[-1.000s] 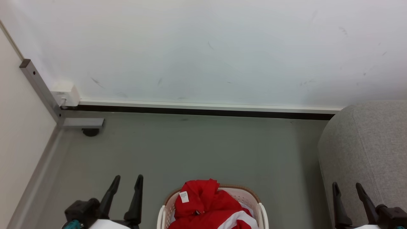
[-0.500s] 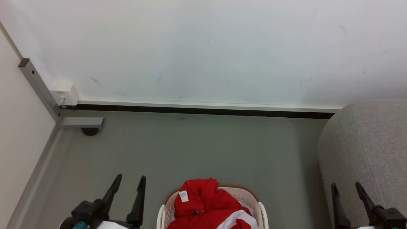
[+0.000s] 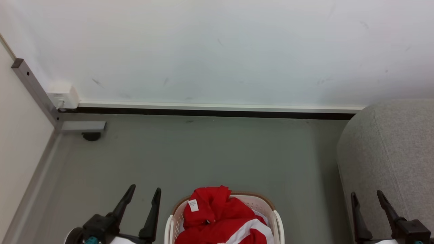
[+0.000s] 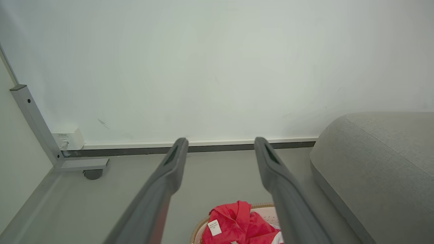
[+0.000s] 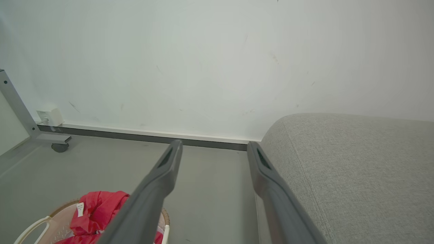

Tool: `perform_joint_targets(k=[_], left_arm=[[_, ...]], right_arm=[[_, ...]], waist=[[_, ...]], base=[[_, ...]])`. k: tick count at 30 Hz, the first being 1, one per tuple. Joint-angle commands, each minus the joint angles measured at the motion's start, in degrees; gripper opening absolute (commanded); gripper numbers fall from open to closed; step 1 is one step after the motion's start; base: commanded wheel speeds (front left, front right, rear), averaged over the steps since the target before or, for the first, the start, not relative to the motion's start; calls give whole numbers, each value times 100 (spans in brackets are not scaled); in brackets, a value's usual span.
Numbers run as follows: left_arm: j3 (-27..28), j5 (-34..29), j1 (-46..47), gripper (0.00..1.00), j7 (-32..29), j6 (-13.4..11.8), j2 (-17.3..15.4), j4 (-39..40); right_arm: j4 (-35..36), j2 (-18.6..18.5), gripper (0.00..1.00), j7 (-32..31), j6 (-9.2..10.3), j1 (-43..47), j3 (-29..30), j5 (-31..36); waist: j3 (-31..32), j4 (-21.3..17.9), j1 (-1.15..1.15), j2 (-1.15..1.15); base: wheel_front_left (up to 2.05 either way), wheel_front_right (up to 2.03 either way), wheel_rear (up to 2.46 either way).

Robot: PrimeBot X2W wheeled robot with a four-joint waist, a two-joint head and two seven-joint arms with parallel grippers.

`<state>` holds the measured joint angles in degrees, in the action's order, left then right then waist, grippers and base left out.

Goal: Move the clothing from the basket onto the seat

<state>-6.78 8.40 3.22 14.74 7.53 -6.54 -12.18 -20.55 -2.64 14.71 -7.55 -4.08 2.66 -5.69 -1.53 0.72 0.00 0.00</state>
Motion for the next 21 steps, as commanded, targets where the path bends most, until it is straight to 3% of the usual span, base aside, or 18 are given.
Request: perform_joint_targets(k=[1,11,21], left_arm=[[-14,-98,60,100,47,-7,-40,2],[-423,138,694,100,44,-7,-168,-108],[-1560,314,1963,100,44,-8,-539,-577]], right_arm=[[13,-44,100,55,12,-83,-3,67],[345,-38,100,44,12,-559,-151,-313],[822,-35,100,43,12,-1282,-517,-597]], waist=[[-61,-34,0,0],[-861,-367,0,0],[-2252,-867,0,0]], base=[[0,0,0],[0,0,0],[0,0,0]])
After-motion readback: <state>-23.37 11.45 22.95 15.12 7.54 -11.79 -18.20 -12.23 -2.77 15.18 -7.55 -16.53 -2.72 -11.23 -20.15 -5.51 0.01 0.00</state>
